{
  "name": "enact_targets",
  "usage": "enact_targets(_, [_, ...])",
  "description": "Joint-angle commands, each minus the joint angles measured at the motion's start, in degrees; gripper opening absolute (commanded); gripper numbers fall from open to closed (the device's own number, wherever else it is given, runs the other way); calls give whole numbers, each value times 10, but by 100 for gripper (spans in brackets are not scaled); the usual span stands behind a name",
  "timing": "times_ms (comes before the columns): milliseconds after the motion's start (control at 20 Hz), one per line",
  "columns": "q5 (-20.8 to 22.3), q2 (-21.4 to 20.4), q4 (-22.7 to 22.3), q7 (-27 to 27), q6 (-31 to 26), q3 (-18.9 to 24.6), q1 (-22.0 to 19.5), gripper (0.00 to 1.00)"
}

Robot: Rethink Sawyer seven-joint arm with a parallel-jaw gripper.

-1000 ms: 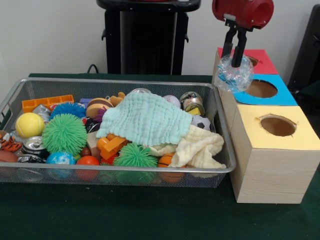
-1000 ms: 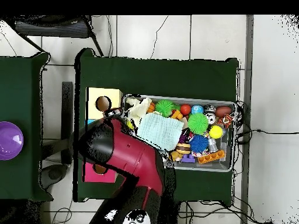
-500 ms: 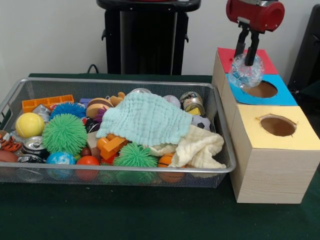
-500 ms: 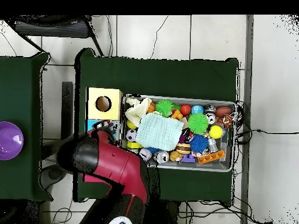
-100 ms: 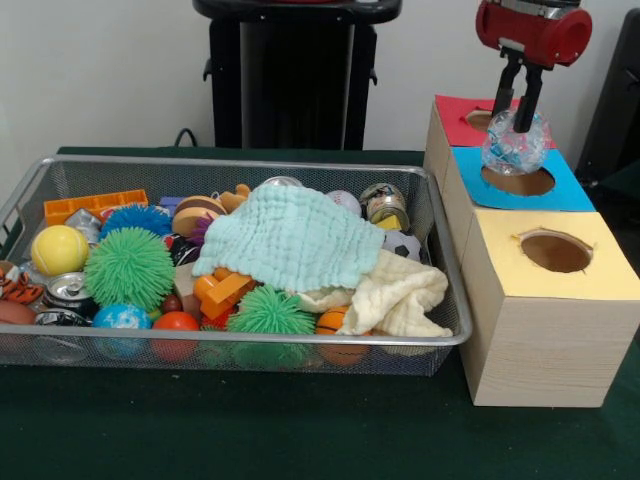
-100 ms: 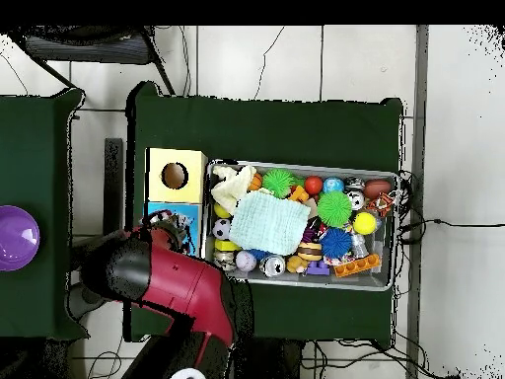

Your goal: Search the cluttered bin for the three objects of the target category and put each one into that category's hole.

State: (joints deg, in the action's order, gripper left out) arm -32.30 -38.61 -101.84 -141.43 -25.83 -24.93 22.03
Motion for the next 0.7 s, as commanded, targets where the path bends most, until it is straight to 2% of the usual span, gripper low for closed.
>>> enact_targets(50, [-32, 24, -52, -120, 24, 72, -19, 0])
enact_targets(500, [-42, 24, -61, -119, 25, 88, -20, 0])
enact_targets(700, [-31, 26, -56, -106, 22, 85, -19, 0])
